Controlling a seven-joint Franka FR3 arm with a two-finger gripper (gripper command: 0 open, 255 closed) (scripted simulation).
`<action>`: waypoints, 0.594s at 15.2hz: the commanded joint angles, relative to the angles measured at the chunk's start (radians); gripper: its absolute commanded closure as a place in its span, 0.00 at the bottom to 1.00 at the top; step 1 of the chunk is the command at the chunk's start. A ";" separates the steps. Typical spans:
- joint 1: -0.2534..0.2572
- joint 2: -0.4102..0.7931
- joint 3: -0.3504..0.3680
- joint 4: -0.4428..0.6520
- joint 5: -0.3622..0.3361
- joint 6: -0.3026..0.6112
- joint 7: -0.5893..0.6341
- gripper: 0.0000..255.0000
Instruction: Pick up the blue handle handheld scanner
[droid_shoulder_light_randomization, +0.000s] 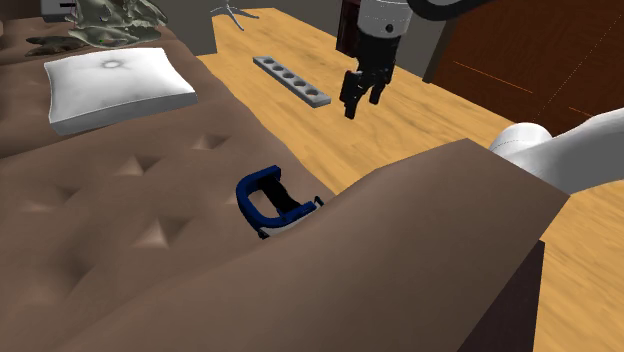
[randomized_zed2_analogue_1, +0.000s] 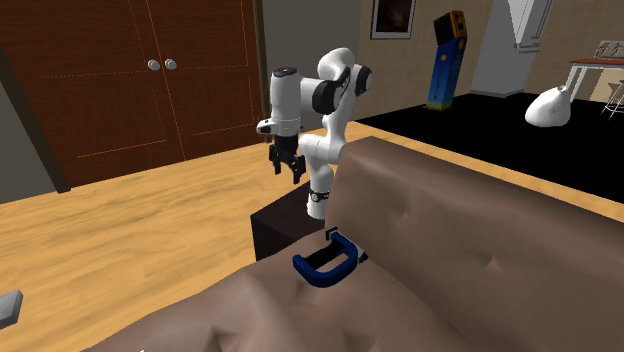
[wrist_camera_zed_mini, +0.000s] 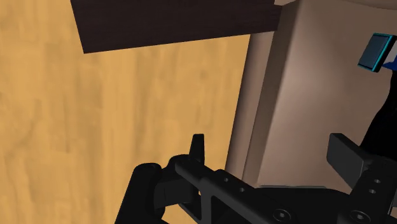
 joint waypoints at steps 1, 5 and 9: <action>0.010 0.049 0.039 0.000 0.026 0.044 0.047 0.00; 0.026 0.150 0.115 0.006 0.068 0.133 0.139 0.00; 0.036 0.271 0.191 0.033 0.091 0.222 0.232 0.00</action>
